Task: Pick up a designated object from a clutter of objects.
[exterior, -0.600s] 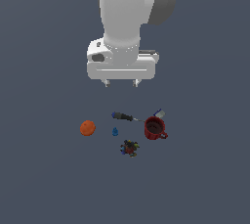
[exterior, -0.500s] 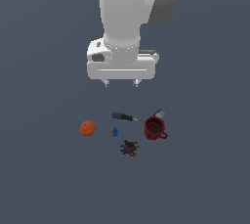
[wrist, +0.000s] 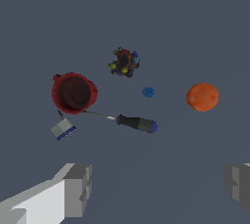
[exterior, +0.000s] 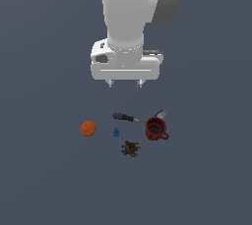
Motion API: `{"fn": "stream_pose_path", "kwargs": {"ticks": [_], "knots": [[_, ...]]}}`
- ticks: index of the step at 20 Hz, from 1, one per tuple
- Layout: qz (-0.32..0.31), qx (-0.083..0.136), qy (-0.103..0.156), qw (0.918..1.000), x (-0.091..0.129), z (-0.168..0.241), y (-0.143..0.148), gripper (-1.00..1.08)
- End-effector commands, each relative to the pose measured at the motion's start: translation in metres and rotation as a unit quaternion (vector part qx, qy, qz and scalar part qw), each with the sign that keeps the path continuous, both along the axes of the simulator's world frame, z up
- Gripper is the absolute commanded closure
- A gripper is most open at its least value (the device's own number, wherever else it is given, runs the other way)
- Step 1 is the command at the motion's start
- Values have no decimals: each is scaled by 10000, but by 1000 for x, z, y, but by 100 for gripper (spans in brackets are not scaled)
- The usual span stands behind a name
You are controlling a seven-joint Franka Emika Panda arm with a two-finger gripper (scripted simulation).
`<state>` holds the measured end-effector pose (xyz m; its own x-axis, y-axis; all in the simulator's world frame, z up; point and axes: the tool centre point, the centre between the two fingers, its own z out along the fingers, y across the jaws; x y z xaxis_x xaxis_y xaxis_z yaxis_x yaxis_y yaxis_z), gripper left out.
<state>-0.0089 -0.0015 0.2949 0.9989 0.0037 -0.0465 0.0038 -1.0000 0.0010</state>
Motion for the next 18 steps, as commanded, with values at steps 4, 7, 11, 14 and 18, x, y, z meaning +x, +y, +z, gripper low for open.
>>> {"fn": "stream_pose_path", "kwargs": {"ticks": [4, 7, 11, 14, 18], "knots": [[0, 6, 2, 10000, 0, 0, 0, -92], [57, 7, 0, 10000, 1, -2, 0, -92], [217, 7, -5, 9998, 3, -6, -1, -92], [393, 6, -10, 9992, 5, -11, -3, -92], [701, 7, -18, 9975, 10, -20, -5, -92]]}}
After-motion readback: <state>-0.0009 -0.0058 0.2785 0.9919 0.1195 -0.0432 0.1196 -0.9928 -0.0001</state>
